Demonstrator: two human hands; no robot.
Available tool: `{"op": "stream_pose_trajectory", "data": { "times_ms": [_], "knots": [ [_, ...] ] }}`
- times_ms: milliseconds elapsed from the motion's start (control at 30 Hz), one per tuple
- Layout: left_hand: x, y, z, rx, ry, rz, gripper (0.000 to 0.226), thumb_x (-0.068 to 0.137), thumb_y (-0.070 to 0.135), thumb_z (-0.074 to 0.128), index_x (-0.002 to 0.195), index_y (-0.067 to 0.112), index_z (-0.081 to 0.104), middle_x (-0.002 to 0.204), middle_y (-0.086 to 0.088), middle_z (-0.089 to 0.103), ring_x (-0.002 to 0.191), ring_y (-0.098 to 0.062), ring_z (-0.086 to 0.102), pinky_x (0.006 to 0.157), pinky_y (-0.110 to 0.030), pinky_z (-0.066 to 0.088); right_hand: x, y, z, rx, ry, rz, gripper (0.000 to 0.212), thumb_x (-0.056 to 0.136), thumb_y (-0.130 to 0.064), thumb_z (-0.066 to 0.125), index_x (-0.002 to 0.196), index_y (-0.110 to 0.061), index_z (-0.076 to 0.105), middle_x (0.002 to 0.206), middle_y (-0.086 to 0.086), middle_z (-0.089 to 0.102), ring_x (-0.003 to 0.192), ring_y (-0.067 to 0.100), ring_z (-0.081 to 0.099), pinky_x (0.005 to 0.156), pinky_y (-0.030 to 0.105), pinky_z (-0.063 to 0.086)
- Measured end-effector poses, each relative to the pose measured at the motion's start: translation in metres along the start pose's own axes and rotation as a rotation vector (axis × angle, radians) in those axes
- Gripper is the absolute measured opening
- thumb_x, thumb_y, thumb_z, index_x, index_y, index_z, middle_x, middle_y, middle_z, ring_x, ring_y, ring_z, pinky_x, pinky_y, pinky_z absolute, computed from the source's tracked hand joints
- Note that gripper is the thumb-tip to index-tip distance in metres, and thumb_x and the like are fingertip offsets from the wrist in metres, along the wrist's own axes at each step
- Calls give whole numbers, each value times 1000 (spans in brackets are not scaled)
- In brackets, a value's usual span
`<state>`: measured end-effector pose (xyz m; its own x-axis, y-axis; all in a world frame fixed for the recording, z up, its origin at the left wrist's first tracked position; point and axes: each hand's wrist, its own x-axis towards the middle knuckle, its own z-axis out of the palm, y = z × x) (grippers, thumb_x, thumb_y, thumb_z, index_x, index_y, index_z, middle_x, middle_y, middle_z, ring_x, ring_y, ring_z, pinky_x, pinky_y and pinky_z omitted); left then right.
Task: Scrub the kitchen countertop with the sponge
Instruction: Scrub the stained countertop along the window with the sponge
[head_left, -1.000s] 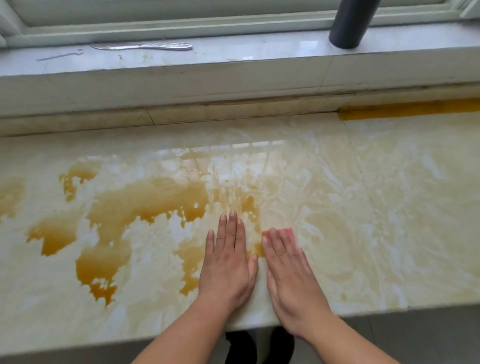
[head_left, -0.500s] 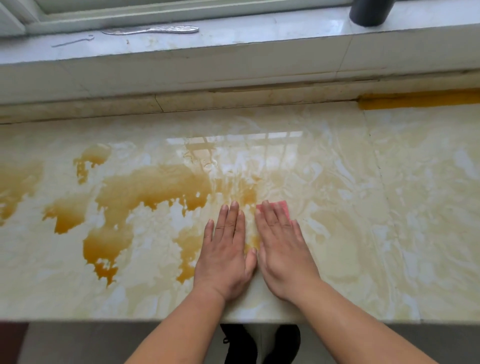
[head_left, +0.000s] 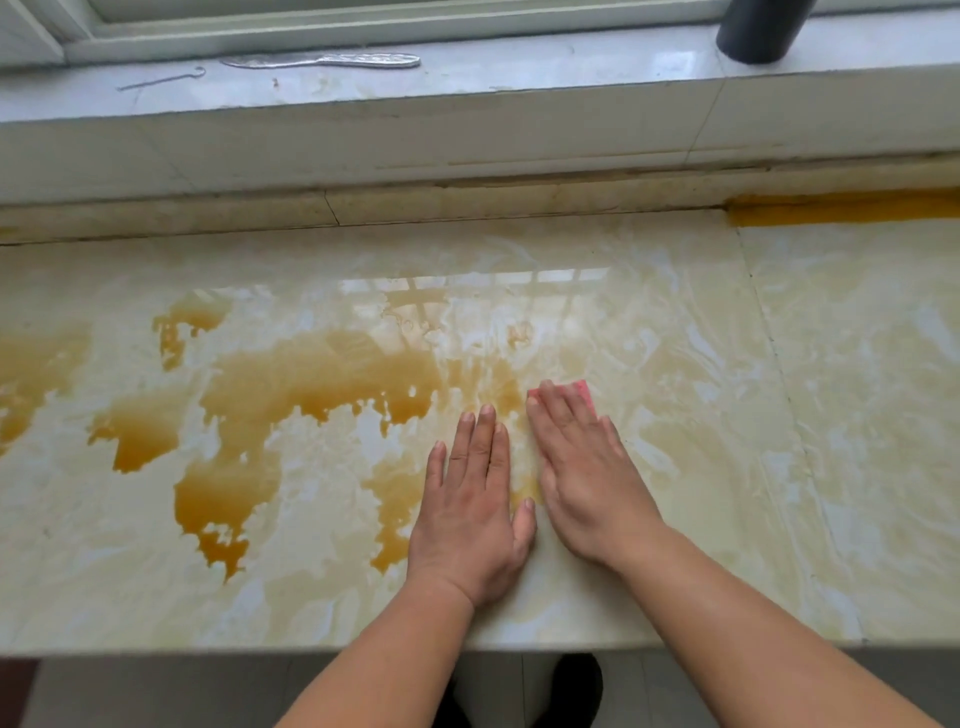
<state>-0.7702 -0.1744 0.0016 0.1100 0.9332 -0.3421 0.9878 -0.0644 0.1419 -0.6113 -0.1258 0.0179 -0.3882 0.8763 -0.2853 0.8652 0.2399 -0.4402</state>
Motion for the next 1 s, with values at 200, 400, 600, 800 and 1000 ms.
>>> {"op": "stream_pose_trajectory", "data": {
  "times_ms": [200, 400, 600, 800, 1000],
  "knots": [
    [-1, -1, 0, -15, 5, 8, 84, 91, 59, -3, 158, 15, -29, 158, -1, -52, 146, -17, -48, 123, -45, -23, -16, -13, 5, 55, 65, 51, 70, 104, -25, 30, 163, -29, -8, 167, -16, -25, 150, 6, -31, 127, 41, -4],
    [1, -1, 2, -27, 24, 7, 85, 91, 59, -2, 159, 14, -26, 162, -2, -46, 149, -19, -43, 125, -45, -20, -88, -9, 39, 7, 88, 78, 67, 105, -26, 29, 164, -29, -3, 168, -16, -21, 153, 8, -24, 127, 43, 1],
    [0, -2, 3, -28, 35, 11, 85, 90, 60, -4, 159, 15, -26, 164, -1, -43, 152, -19, -38, 126, -44, -18, -88, -17, 39, 22, 108, 107, 68, 104, -26, 26, 163, -28, -9, 167, -15, -26, 152, 8, -28, 127, 42, -3],
    [-2, -1, 2, -24, 41, 5, 85, 91, 58, -4, 160, 14, -25, 164, -1, -44, 150, -18, -41, 127, -45, -17, -117, 14, 38, -10, 152, 191, 69, 101, -26, 24, 163, -29, -7, 169, -13, -20, 155, 12, -22, 125, 45, 3],
    [-2, -1, 1, -4, 42, -3, 85, 91, 58, -3, 160, 15, -25, 164, -1, -44, 151, -18, -40, 126, -44, -18, -56, 47, -5, 47, 138, 279, 70, 103, -22, 28, 163, -27, -10, 168, -13, -24, 151, 9, -31, 127, 43, -6]
  ]
}}
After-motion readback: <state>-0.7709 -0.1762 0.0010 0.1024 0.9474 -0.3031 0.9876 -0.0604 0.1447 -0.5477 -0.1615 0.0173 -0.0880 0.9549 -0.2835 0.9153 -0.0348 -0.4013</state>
